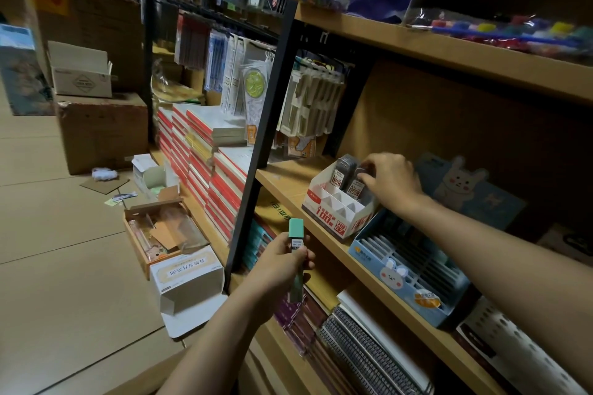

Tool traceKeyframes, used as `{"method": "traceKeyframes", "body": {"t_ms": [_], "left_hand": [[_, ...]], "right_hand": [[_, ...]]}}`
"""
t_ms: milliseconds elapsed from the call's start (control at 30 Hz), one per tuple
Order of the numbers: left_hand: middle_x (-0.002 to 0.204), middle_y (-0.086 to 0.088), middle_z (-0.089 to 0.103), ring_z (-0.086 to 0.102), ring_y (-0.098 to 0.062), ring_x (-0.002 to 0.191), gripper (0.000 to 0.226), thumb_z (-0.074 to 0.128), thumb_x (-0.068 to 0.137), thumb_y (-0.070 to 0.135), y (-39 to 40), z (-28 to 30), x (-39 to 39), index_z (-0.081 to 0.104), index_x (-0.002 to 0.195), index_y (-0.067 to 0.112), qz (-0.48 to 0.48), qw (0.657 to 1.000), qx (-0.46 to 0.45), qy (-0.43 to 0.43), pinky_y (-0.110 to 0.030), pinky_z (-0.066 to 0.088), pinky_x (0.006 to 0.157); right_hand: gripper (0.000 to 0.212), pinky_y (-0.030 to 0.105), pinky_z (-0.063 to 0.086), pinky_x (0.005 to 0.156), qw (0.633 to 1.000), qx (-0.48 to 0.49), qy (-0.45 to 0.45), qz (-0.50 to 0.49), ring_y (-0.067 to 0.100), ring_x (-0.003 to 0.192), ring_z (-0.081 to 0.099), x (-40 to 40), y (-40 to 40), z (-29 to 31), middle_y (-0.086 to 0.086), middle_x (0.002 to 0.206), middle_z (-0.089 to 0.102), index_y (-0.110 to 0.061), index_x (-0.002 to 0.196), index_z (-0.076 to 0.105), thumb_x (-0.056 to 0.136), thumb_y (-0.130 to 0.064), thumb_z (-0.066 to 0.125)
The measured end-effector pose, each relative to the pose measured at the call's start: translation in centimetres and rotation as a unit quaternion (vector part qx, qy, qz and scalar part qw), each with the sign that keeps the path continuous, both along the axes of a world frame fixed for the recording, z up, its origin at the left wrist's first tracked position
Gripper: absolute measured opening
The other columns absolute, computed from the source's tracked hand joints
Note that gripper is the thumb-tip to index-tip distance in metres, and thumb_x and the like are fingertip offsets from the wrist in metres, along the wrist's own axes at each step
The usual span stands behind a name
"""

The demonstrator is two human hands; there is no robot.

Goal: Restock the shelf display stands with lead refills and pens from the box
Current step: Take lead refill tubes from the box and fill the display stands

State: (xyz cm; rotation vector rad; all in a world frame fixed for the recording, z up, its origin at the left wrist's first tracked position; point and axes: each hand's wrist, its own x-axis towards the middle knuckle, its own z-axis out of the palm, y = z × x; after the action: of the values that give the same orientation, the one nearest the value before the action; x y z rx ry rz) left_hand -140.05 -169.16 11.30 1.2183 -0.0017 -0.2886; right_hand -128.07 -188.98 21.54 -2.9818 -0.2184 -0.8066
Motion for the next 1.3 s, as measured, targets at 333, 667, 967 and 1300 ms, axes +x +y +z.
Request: {"method": "traceKeyframes", "body": {"t_ms": [333,667,967,1300], "left_hand": [[0.088,-0.004,0.060,0.059,-0.011,0.076,0.021,0.045,0.101,0.011,0.0,0.1,0.0,0.052,0.120,0.016,0.003,1.000,0.005,-0.001,-0.023,0.047,0.067],[0.098,-0.005,0.059,0.060,-0.013,0.085,0.026,0.046,0.100,0.011,0.0,0.0,-0.1,0.050,0.124,0.018,-0.010,1.000,0.017,-0.013,-0.024,0.050,0.069],[0.106,-0.006,0.065,0.070,-0.016,0.090,0.031,0.055,0.095,0.012,-0.6,0.7,-0.8,0.054,0.125,0.019,-0.041,0.994,0.053,-0.087,-0.035,0.057,0.087],[0.112,0.010,0.066,0.062,-0.007,0.106,0.029,0.064,0.090,0.023,-7.0,0.7,-2.1,0.062,0.118,0.029,-0.052,0.964,0.124,-0.228,-0.030,0.054,0.089]], "right_hand": [[0.024,0.027,0.055,0.068,0.995,0.085,0.053,-0.014,0.020,0.092,0.066,1.1,0.9,0.4,0.009,0.105,0.070,-0.010,0.110,0.069,0.088,-0.019,0.071],[0.018,0.039,0.056,0.076,0.998,-0.004,0.028,-0.061,0.026,0.096,0.062,1.3,1.0,0.6,0.008,0.105,0.067,-0.014,0.103,0.073,0.087,-0.023,0.072],[0.023,0.018,0.047,0.081,0.986,0.139,0.029,0.089,0.002,0.099,0.052,-5.3,1.2,-0.1,-0.006,0.112,0.052,-0.022,0.114,0.065,0.091,-0.025,0.064],[0.019,0.025,0.058,0.073,0.939,0.291,0.150,0.106,0.004,0.079,0.070,-16.1,-2.8,-0.2,-0.006,0.088,0.073,-0.022,0.099,0.072,0.081,-0.017,0.078]]}}
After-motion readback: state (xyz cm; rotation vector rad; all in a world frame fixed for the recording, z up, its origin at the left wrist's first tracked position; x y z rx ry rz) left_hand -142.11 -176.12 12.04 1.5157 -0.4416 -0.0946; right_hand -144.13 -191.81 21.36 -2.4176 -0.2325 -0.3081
